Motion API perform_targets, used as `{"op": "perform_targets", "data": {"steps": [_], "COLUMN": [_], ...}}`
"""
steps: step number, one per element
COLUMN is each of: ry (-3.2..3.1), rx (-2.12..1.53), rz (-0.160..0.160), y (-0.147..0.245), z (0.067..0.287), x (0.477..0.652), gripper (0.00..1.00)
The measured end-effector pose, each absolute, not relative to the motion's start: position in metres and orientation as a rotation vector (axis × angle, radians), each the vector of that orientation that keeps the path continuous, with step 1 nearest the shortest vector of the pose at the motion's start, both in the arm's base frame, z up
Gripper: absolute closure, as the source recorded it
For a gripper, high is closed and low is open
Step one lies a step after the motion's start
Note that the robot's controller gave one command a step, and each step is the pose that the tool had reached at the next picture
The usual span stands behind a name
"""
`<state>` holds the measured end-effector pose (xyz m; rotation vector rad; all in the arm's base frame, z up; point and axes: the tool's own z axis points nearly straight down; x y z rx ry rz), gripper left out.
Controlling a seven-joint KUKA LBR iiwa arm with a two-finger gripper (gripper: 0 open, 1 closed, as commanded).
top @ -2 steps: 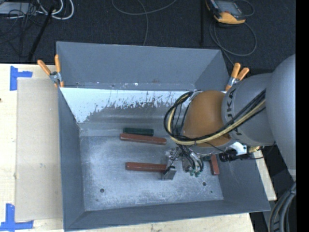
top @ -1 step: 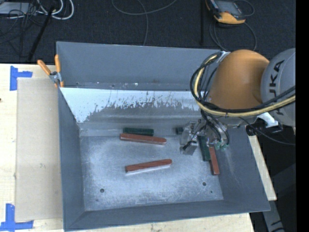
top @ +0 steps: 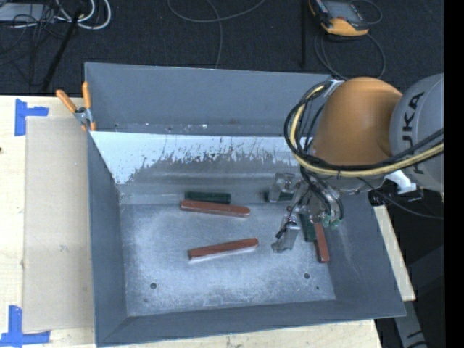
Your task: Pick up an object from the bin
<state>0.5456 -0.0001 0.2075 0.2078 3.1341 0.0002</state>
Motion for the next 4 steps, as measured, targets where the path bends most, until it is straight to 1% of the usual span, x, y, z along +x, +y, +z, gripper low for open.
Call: {"op": "perform_targets", "data": {"steps": [1,2,3,4], "ry": [3.063,3.124,3.116,3.109], "rx": [0.724,0.398,0.466,0.469], "rz": [-0.001,-0.007,0.000,-0.001], "y": [0.033,0.043,0.090,0.088], "z": [0.067,0.069,0.069,0.069], "x": [0.550,0.602,0.530,0.533], "gripper": [0.00,0.00,0.00,1.00]}}
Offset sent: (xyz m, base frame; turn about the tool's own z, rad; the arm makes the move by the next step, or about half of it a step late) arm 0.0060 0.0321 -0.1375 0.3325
